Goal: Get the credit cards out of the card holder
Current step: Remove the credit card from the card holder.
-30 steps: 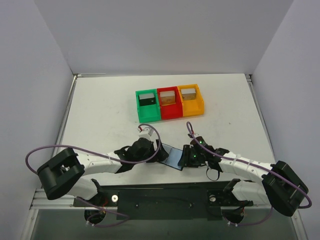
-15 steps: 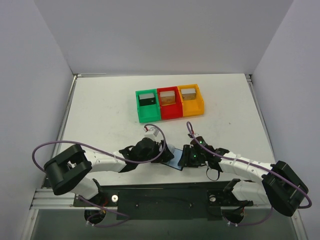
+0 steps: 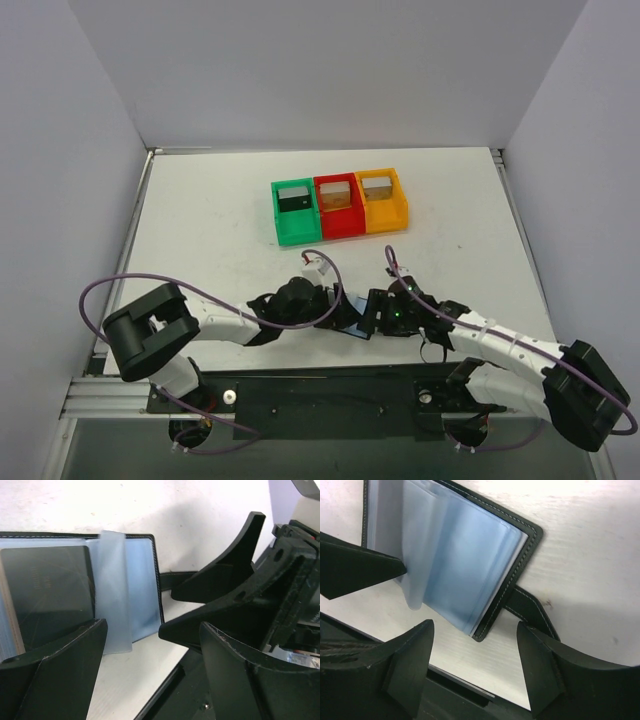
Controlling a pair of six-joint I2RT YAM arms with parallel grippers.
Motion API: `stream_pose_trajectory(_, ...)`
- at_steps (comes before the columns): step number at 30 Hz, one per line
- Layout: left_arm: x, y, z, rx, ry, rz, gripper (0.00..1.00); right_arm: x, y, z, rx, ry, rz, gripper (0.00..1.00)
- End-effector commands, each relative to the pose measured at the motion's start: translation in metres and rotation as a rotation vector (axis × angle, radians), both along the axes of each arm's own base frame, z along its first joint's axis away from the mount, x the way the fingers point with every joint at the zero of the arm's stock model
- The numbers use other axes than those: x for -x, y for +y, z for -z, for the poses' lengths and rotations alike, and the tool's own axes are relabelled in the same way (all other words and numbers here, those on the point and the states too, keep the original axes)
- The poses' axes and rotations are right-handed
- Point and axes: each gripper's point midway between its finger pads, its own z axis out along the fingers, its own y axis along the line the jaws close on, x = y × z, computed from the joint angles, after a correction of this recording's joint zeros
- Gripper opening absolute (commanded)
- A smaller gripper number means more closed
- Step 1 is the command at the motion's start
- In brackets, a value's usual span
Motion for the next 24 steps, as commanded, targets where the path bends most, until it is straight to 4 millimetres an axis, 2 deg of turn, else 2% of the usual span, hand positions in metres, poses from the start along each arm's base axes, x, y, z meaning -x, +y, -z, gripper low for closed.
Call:
stream_pose_trajectory(1,0.008,-0.019,-0.027,0.119,-0.053,0.075,0.85,0.004,-0.029,0.006,0.097,0.013,0.087,0.64)
stream_pose_trajectory(7,0.018,-0.029,-0.033,0.157,-0.069,0.131,0.85,-0.004,-0.04,-0.005,0.1,-0.015,0.164,0.65)
stream_pose_trajectory(16,0.024,-0.036,-0.022,0.141,-0.054,0.174,0.85,-0.019,-0.052,-0.021,0.075,-0.046,0.25,0.66)
stream_pose_trajectory(20,0.029,-0.042,-0.021,0.149,-0.051,0.203,0.85,-0.029,-0.055,-0.035,0.045,-0.074,0.274,0.68)
stream_pose_trajectory(24,0.03,-0.047,-0.024,0.151,-0.067,0.221,0.85,-0.038,-0.05,-0.047,0.025,-0.069,0.243,0.7)
